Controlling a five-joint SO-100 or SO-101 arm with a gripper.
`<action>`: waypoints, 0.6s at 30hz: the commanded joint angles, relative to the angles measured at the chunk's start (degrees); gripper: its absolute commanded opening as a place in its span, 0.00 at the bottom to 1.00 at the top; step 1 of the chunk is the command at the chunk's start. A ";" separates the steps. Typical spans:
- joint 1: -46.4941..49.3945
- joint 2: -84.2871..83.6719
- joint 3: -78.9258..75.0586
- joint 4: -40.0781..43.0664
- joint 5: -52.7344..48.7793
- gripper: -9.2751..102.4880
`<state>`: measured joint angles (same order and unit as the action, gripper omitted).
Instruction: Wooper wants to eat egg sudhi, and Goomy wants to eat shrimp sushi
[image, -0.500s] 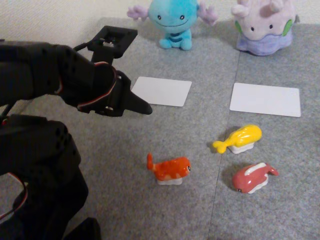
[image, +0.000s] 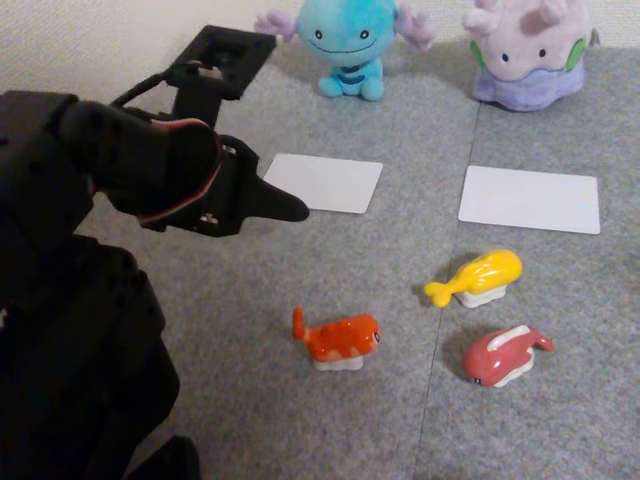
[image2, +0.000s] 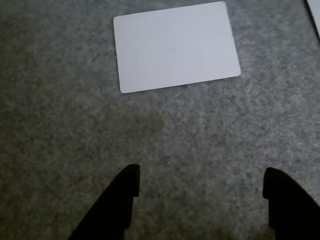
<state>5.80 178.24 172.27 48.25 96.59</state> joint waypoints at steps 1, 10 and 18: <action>0.44 0.62 -0.44 0.09 0.18 0.35; 0.53 0.62 -0.44 0.26 0.18 0.35; 0.62 0.62 -0.18 0.26 0.18 0.34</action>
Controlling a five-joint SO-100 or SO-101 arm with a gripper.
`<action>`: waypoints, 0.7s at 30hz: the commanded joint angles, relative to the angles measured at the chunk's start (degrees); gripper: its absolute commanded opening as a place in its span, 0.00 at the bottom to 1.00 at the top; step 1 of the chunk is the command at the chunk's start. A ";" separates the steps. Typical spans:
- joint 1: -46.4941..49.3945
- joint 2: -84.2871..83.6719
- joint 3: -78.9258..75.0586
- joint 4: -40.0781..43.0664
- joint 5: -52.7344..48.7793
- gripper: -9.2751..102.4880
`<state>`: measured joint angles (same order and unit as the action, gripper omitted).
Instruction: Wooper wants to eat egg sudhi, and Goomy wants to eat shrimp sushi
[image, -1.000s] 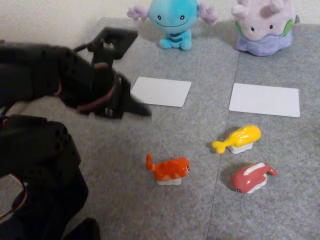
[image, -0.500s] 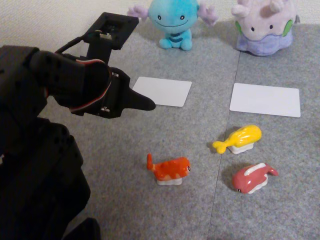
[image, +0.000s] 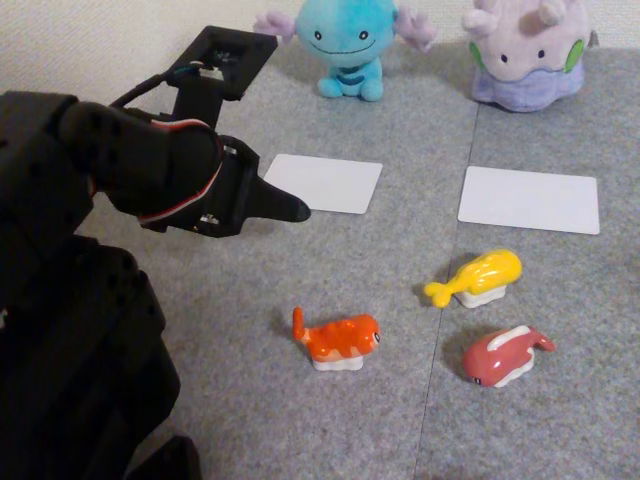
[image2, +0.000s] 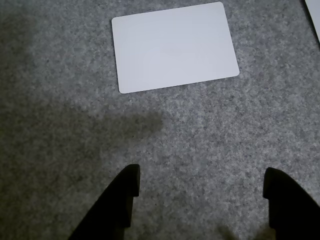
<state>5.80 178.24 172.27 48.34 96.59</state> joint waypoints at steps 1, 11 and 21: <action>0.62 0.62 -0.09 0.00 0.18 0.34; 1.76 0.62 -0.44 -9.49 0.18 0.34; 6.59 0.18 -6.06 -13.80 -4.57 0.35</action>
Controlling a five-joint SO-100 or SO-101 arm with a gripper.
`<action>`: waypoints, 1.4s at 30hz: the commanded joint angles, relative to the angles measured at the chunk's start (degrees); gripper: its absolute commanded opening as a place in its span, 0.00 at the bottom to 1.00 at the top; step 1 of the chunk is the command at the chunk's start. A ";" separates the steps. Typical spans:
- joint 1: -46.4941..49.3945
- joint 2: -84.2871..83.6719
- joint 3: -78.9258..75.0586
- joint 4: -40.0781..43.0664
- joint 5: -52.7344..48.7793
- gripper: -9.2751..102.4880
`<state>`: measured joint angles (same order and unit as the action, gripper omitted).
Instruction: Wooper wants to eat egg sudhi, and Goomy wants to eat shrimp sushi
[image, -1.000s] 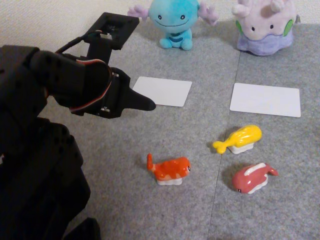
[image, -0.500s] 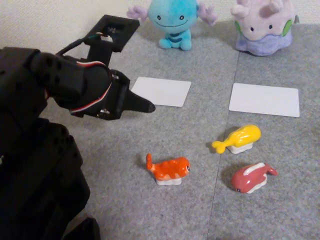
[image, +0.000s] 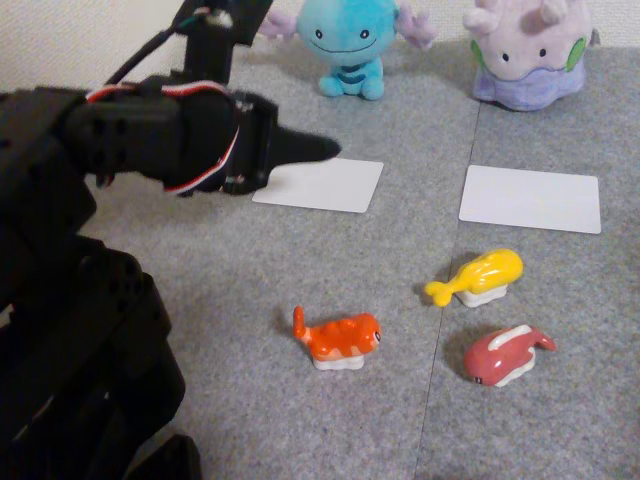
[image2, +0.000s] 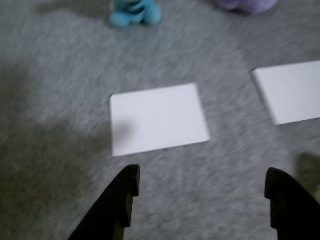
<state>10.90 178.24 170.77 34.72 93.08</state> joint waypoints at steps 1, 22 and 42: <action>2.11 -0.53 -6.59 0.00 -1.05 0.35; 22.32 -22.94 -29.53 22.24 -12.04 0.35; 26.81 -72.25 -54.67 24.35 -11.43 0.35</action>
<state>37.00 109.42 119.62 59.85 81.65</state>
